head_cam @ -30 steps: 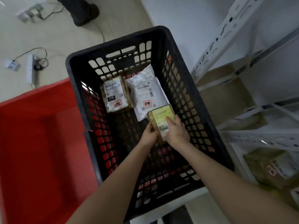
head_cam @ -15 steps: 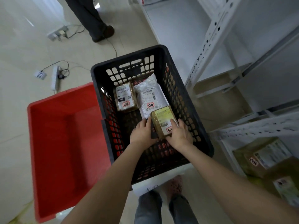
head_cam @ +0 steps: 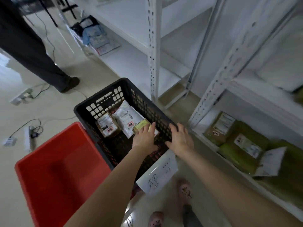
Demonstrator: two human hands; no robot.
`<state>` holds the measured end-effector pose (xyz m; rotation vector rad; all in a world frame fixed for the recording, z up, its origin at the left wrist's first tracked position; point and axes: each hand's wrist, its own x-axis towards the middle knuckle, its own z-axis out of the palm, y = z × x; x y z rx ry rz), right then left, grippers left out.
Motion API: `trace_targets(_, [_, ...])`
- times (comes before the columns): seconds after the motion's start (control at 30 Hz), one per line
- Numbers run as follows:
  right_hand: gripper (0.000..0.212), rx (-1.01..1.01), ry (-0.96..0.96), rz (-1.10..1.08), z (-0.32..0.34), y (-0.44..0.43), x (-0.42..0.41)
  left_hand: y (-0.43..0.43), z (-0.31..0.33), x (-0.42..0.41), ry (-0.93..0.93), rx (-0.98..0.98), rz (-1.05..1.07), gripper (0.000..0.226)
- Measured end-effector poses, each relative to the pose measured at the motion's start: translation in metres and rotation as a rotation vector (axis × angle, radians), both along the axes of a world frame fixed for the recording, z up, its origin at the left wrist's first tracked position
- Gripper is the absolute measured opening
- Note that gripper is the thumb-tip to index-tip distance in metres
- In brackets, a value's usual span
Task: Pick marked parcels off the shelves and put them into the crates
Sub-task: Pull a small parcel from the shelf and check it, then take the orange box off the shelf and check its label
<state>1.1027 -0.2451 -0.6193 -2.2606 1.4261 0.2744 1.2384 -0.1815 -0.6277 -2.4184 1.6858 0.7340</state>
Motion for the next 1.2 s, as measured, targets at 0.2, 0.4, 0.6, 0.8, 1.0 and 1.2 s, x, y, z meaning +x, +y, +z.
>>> trace_targets(0.2, [0.075, -0.122, -0.030, -0.209, 0.045, 0.035, -0.073, -0.001, 0.043, -0.063, -0.017, -0.046, -0.244, 0.099])
trace_targets(0.4, [0.075, -0.178, -0.031, -0.417, 0.080, 0.068, -0.178, -0.002, 0.069, -0.167, -0.034, -0.159, -0.474, 0.085])
trace_targets(0.6, [0.074, -0.249, 0.013, -0.575, 0.116, 0.109, -0.291, 0.016, 0.114, -0.282, -0.071, -0.228, -0.648, 0.097])
trace_targets(0.8, [0.073, -0.326, 0.009, -0.675, 0.169, 0.169, -0.404, 0.061, 0.177, -0.395, -0.058, -0.325, -0.769, 0.099])
trace_targets(1.0, [0.068, -0.513, -0.045, -0.762, 0.238, 0.234, -0.506, 0.106, 0.252, -0.497, -0.043, -0.492, -0.861, 0.096])
trace_targets(1.2, [0.068, -0.699, 0.010, -0.795, 0.317, 0.270, -0.576, 0.143, 0.327, -0.571, -0.083, -0.711, -0.951, 0.099])
